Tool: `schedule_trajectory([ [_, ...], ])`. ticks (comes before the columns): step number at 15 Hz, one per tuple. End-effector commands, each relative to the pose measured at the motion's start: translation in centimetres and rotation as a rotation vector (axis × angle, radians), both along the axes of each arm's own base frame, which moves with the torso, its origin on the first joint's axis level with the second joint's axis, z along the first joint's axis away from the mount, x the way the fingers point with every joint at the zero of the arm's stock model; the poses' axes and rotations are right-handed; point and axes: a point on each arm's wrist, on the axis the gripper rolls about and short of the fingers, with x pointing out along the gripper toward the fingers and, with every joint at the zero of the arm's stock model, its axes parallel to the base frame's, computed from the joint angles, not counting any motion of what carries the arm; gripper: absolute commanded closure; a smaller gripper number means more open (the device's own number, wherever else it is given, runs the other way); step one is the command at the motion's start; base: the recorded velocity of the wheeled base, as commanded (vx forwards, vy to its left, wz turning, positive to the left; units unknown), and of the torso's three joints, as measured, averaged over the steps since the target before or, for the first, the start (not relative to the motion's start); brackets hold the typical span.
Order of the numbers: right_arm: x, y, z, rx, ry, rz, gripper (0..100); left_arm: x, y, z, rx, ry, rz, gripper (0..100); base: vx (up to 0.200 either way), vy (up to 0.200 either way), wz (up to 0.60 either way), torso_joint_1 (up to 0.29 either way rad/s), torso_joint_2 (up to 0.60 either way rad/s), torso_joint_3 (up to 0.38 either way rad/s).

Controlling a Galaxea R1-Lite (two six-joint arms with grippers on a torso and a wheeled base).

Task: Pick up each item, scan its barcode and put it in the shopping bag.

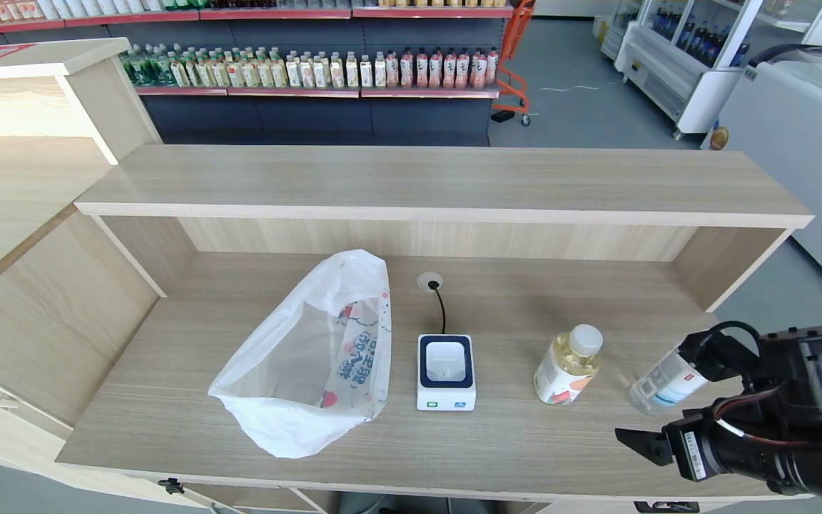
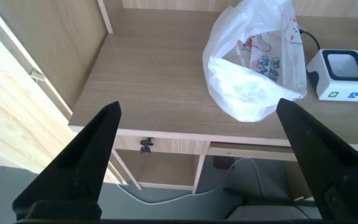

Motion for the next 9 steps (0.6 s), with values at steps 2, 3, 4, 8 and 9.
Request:
schedule_trajectory([
  [2,2.3,1.6,-4.3,-0.034,0.058,0.021,0,0.0,0.0,0.0,0.000,0.000,0.000,0,0.000,0.000,0.00,0.000,0.00,0.000],
  [3,2.9,1.9,-4.6,-0.022,0.031,0.024,0,0.0,0.0,0.0,0.000,0.000,0.002,0,0.000,0.000,0.00,0.000,0.00,0.000],
  [4,3.4,2.4,-4.9,-0.013,0.005,0.035,0,0.0,0.0,0.0,0.000,0.000,0.000,0,0.000,0.000,0.00,0.000,0.00,0.000],
  [8,5.2,4.4,-6.0,0.025,-0.103,0.075,0,0.0,0.0,0.0,0.000,0.000,0.000,0,0.000,0.000,0.00,0.000,0.00,0.000],
  [9,5.5,4.5,-6.1,0.021,-0.119,0.066,0,0.0,0.0,0.0,0.000,0.000,0.002,0,0.000,0.000,0.00,0.000,0.00,0.000],
])
